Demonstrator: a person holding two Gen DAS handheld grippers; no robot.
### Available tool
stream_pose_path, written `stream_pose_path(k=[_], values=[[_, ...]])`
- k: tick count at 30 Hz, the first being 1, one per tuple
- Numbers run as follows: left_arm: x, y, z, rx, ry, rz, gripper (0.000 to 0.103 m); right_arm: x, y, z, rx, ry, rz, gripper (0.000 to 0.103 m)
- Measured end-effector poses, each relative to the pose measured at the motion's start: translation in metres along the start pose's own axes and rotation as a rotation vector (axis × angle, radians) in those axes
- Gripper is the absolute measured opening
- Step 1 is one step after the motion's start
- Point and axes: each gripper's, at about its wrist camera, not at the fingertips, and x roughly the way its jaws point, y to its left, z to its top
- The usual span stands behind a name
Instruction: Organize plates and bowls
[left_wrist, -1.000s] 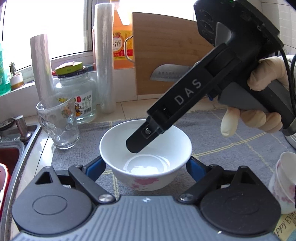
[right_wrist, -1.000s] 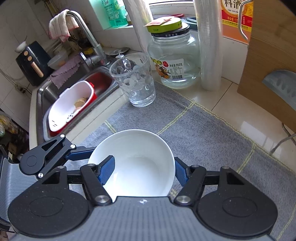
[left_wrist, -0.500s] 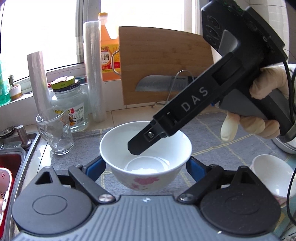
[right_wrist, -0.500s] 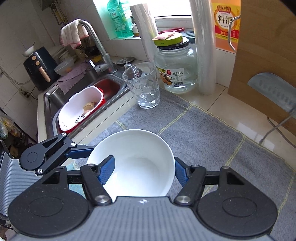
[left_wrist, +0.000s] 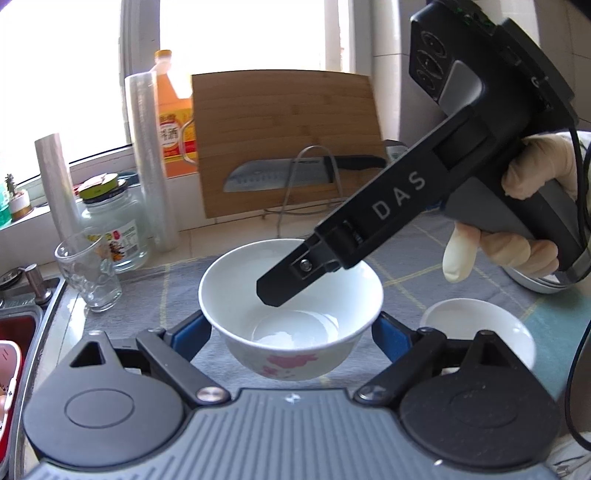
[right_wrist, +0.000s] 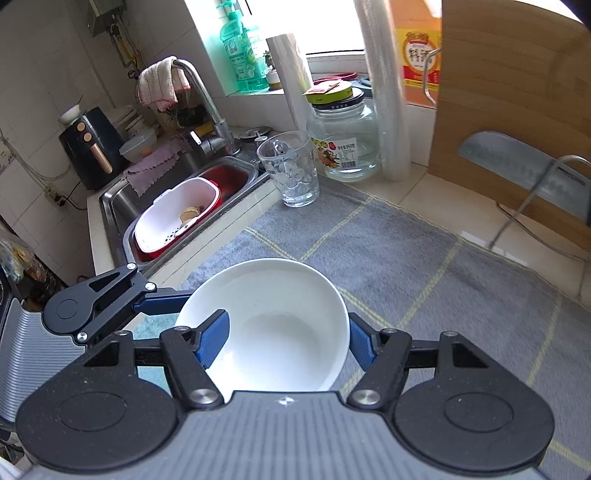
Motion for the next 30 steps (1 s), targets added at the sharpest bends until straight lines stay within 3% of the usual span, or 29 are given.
stream_pose_path(k=[20,30], values=[[-0.006,-0.071,0.007,0.090,0.001,-0.189,0.093,-0.081,-0.013,-0.068,0.108,-0.066,-0.134,0.074],[0.002,-0.096,0.000,0.130,0.047,-0.273,0.093,-0.094,-0.024,-0.101,0.183,-0.042,-0.176,0.074]])
